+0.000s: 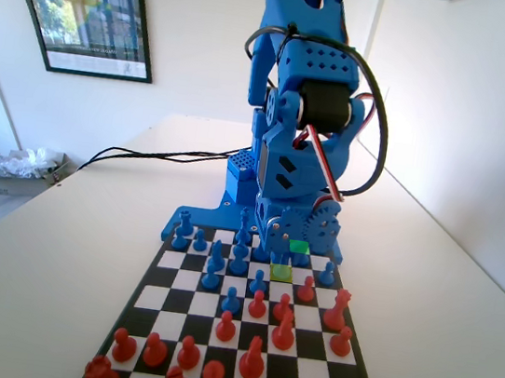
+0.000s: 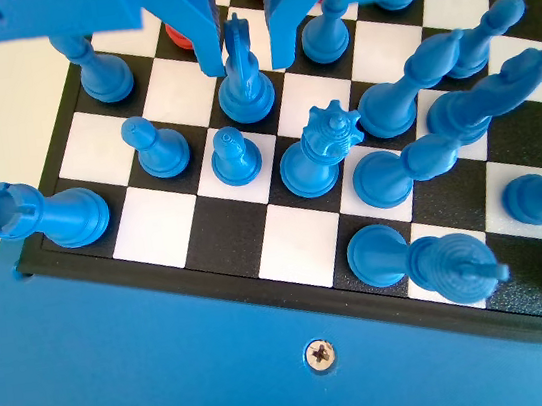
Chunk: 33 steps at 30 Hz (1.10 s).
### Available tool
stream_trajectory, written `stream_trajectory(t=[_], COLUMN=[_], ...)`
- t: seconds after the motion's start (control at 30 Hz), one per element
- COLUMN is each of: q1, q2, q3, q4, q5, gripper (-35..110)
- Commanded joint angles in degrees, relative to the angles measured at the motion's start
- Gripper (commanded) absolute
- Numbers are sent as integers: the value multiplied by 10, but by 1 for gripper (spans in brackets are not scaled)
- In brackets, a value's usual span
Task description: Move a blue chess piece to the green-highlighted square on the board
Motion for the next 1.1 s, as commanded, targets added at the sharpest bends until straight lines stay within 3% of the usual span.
stream_trajectory(t=[0.0, 1.07], q1=[-4, -2], q2=[16, 15], q3=[-16, 19], q4=[7, -17], q5=[-9, -25], gripper=[8, 6])
